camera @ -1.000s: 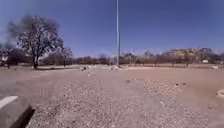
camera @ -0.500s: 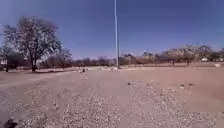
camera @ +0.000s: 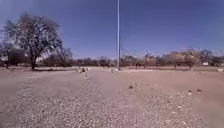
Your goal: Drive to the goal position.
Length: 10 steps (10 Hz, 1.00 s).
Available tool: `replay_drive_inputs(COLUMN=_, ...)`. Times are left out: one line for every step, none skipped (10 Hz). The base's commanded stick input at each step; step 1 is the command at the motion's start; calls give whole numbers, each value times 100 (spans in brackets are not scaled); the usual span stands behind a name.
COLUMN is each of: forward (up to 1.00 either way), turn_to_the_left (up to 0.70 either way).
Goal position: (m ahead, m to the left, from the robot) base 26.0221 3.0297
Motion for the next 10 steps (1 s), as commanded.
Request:
replay_drive_inputs(forward=70, turn_to_the_left=0)
replay_drive_inputs(forward=70, turn_to_the_left=0)
replay_drive_inputs(forward=70, turn_to_the_left=0)
replay_drive_inputs(forward=70, turn_to_the_left=0)
replay_drive_inputs(forward=70, turn_to_the_left=0)
replay_drive_inputs(forward=70, turn_to_the_left=0)
replay_drive_inputs(forward=70, turn_to_the_left=0)
replay_drive_inputs(forward=70, turn_to_the_left=0)
replay_drive_inputs(forward=70, turn_to_the_left=0)
replay_drive_inputs(forward=70, turn_to_the_left=0)
